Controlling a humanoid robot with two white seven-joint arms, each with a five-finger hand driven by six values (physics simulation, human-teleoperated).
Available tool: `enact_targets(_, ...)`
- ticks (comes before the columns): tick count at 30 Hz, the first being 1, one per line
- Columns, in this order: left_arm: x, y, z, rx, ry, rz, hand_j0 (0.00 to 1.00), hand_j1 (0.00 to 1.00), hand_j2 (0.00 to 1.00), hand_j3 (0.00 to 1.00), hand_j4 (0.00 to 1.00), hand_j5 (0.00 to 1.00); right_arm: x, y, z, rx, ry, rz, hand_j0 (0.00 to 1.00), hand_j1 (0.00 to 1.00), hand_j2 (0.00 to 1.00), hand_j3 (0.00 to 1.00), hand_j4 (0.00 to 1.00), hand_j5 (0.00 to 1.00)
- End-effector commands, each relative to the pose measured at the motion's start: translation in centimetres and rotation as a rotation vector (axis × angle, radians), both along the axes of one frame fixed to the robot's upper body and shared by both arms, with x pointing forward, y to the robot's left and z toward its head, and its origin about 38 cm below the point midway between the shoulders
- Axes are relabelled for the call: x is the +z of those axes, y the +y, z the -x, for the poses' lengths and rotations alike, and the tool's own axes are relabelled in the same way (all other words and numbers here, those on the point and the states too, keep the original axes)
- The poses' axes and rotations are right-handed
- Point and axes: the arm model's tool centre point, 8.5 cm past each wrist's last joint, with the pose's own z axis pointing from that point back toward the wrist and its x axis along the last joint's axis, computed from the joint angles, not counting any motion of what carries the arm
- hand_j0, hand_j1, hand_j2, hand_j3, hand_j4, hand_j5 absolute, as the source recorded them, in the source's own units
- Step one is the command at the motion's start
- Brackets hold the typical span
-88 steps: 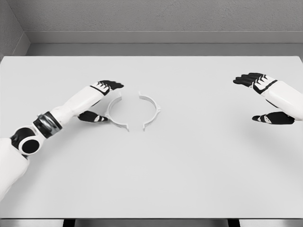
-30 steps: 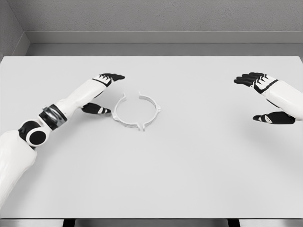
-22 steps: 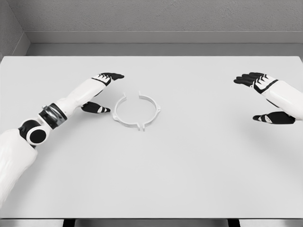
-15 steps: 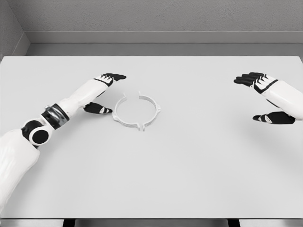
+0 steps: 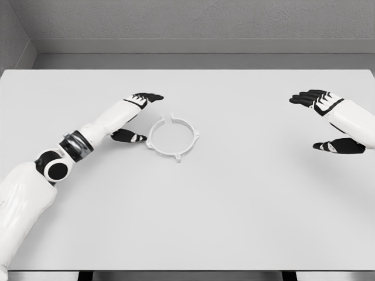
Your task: Assemble PVC drainage pipe clamps
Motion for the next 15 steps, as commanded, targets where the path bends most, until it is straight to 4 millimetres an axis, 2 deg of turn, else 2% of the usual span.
enact_targets(1,0.13,-0.21,-0.01,-0.002,-0.002,0.01,1.0,1.0,1.0,1.0,1.0,1.0,0.08,-0.02,0.0,0.0,0.0,-0.007,1.0,1.0,1.0,1.0,1.0,1.0)
enact_targets(11,0.2,-0.6,-0.07,-0.005,-0.004,0.019,1.0,1.0,1.0,1.0,1.0,1.0,0.13,-0.02,-0.03,0.0,-0.001,-0.007,1.0,1.0,1.0,1.0,1.0,1.0)
enact_targets(15,0.53,-0.09,-0.42,0.007,-0.008,0.019,1.0,1.0,1.0,1.0,1.0,1.0,0.07,0.0,0.0,0.0,0.001,-0.01,1.0,1.0,1.0,1.0,1.0,1.0)
